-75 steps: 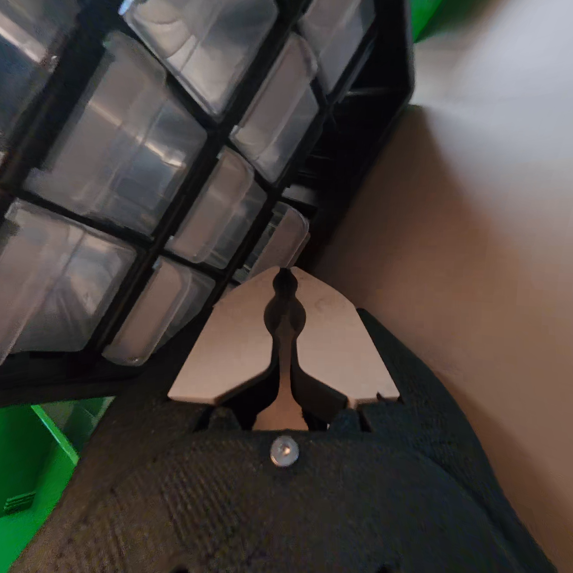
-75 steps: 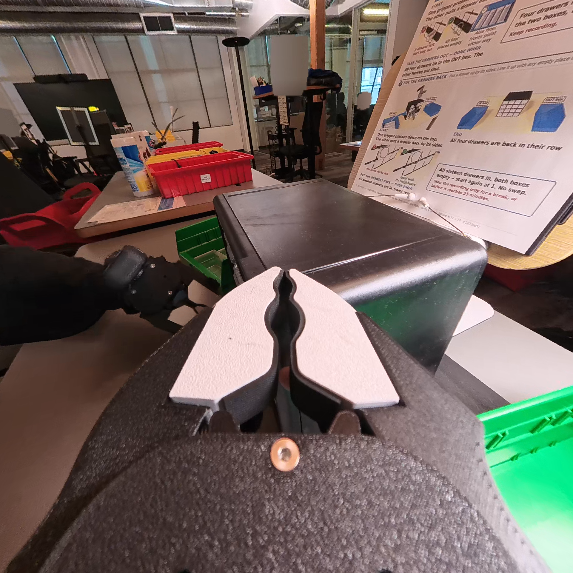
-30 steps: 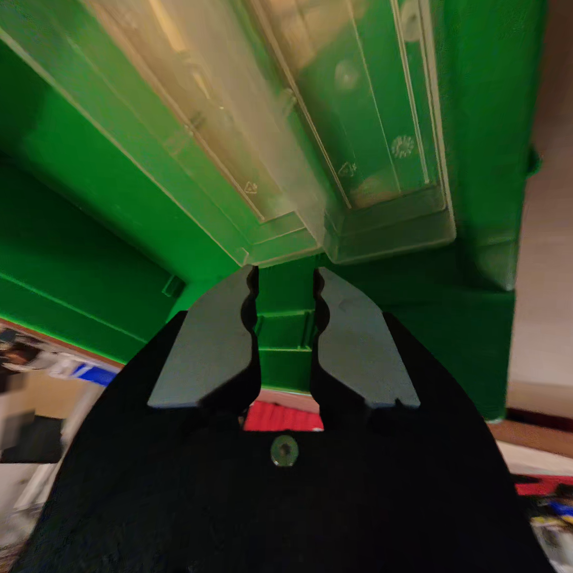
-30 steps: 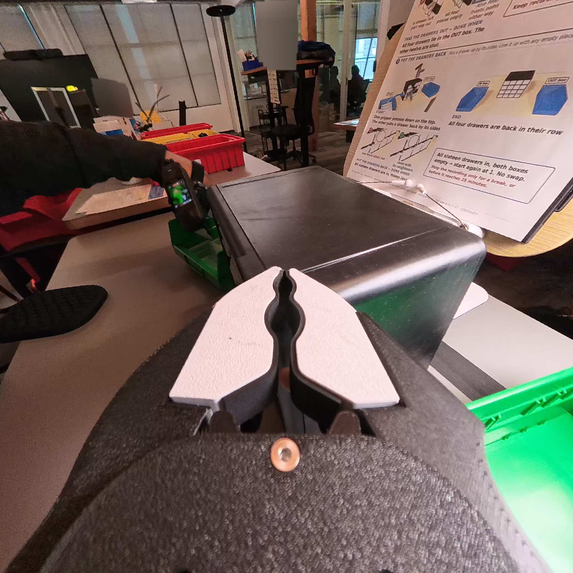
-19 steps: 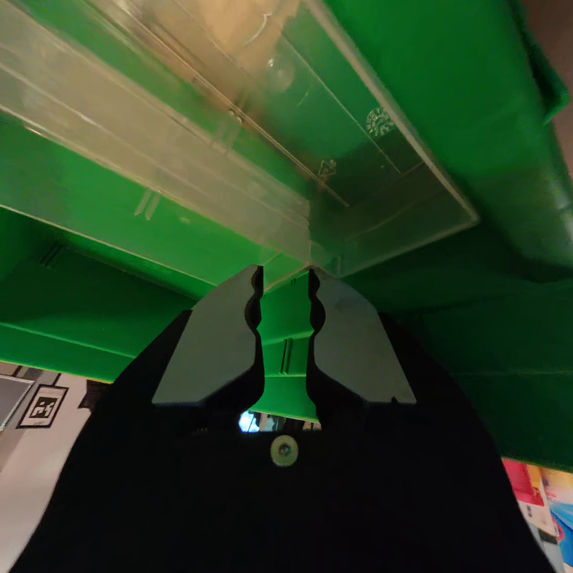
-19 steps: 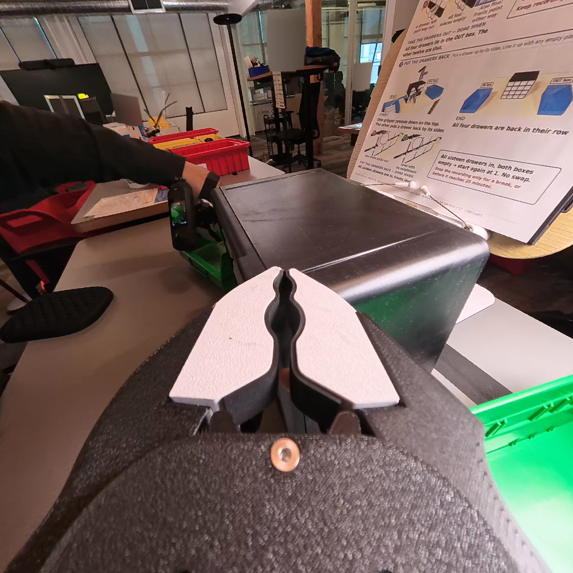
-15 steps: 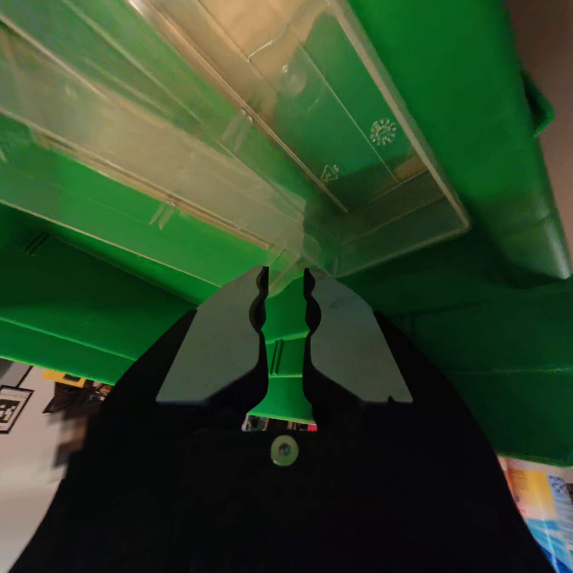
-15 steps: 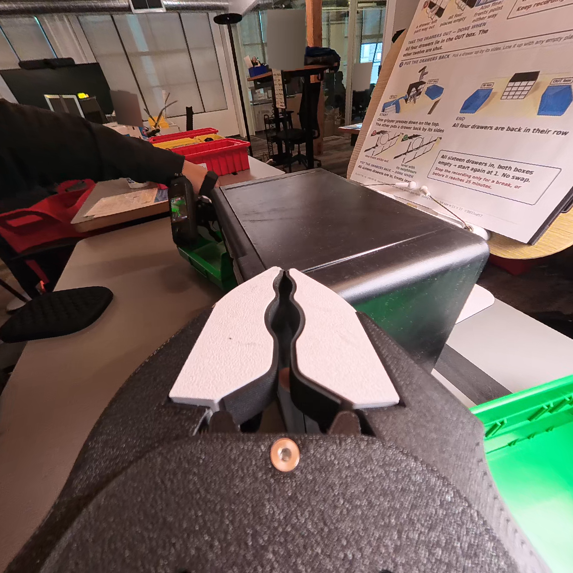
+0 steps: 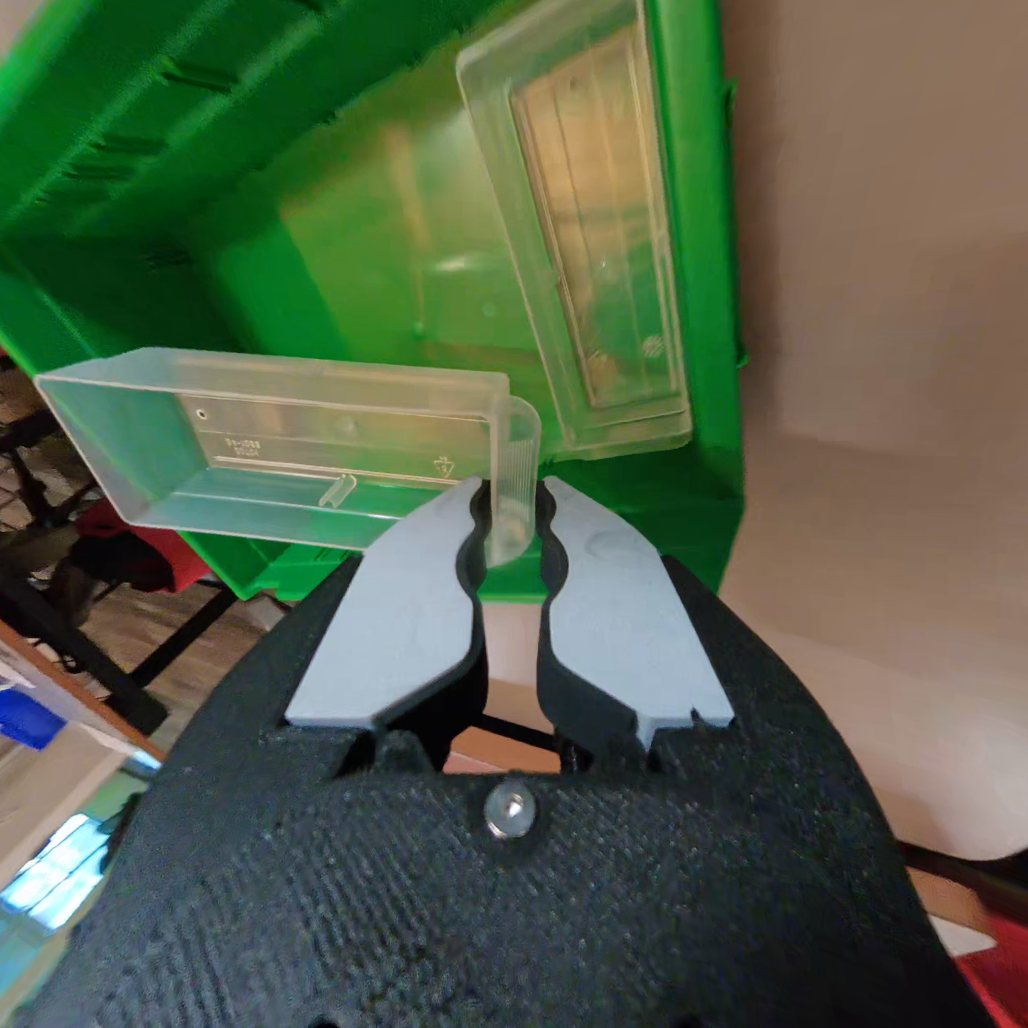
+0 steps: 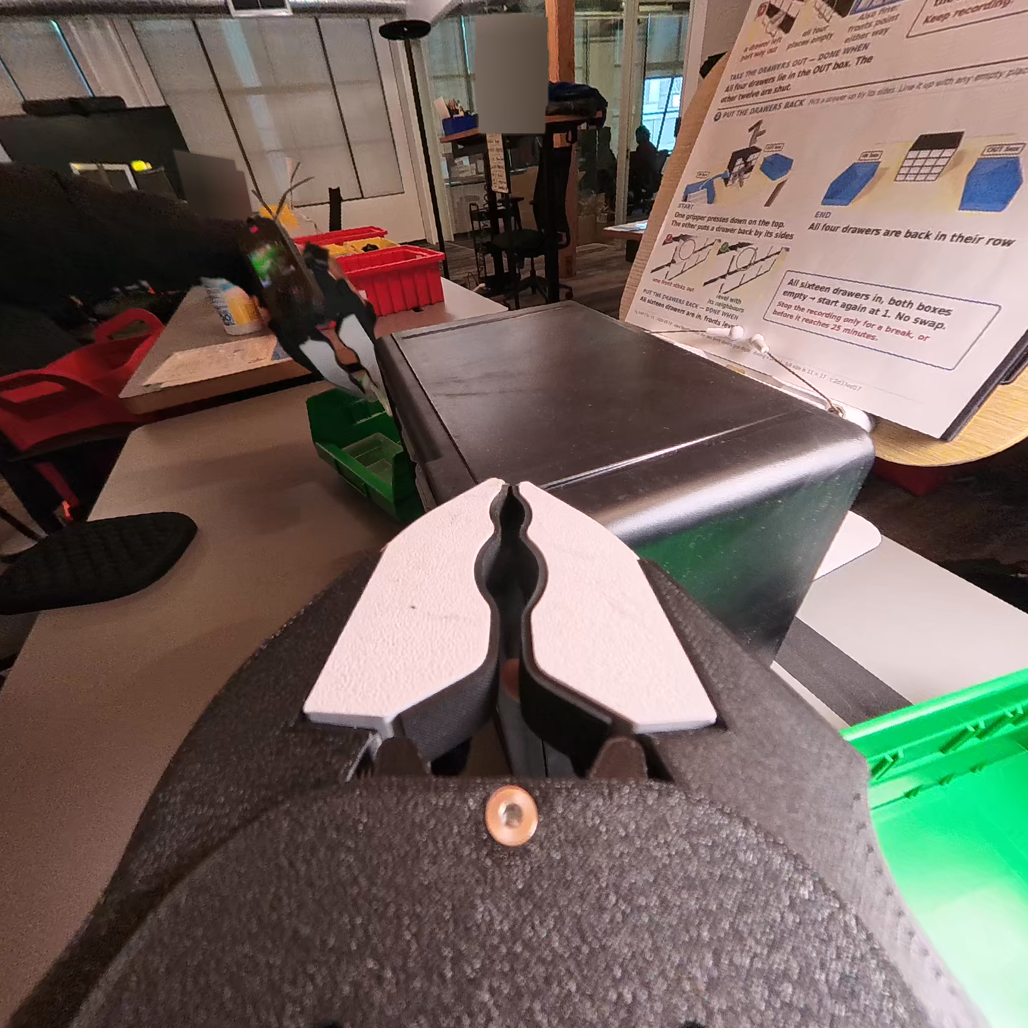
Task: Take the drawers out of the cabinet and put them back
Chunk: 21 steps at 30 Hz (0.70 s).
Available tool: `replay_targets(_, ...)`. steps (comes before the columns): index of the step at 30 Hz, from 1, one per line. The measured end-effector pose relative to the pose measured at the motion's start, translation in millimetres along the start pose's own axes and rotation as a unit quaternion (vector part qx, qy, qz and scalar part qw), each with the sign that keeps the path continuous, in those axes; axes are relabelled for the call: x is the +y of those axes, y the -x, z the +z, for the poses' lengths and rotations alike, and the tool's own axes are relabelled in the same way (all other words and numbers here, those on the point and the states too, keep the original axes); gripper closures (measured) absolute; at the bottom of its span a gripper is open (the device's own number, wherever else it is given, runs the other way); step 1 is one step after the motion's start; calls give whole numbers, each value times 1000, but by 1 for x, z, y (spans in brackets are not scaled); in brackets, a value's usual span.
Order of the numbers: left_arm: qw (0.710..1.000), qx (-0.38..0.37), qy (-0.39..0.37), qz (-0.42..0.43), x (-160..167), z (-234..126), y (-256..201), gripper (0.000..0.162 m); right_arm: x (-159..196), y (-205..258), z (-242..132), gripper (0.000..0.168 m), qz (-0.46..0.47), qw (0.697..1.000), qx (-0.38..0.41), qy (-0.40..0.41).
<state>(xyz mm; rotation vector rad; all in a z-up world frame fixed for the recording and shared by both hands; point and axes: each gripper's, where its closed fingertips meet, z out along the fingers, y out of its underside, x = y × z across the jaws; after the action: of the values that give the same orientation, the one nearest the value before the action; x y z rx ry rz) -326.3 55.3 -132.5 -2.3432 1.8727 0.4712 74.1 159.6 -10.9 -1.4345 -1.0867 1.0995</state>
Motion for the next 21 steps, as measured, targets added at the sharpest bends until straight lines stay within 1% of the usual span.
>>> replay_targets(2, 999, 11, -30, -27, -14, -23, -6, 147, 0, 0, 0, 168, -2, 1000, 3, 2)
replay_targets(4, 996, 32, -69, -41, -37, -47, -21, 147, 0, 0, 0, 168, -2, 1000, 3, 2)
replay_targets(8, 979, 103, -171, -37, -101, -93, -67, 147, 0, 0, 0, 168, 2, 1000, 0, -2)
replay_targets(11, 959, 177, -220, -17, -146, -114, -111, 147, 0, 0, 1, 168, 3, 1000, 1, -4)
replay_targets(13, 947, 215, -237, 6, -172, -120, -136, 147, 0, 0, 1, 168, 3, 1000, 2, -4)
replay_targets(16, 935, 251, -246, 38, -206, -120, -157, 147, 0, 0, 1, 168, 3, 1000, 3, -4)
replay_targets(21, 926, 285, -240, 55, -254, -109, -156, 147, 0, 0, 1, 168, 3, 1000, 6, -4)
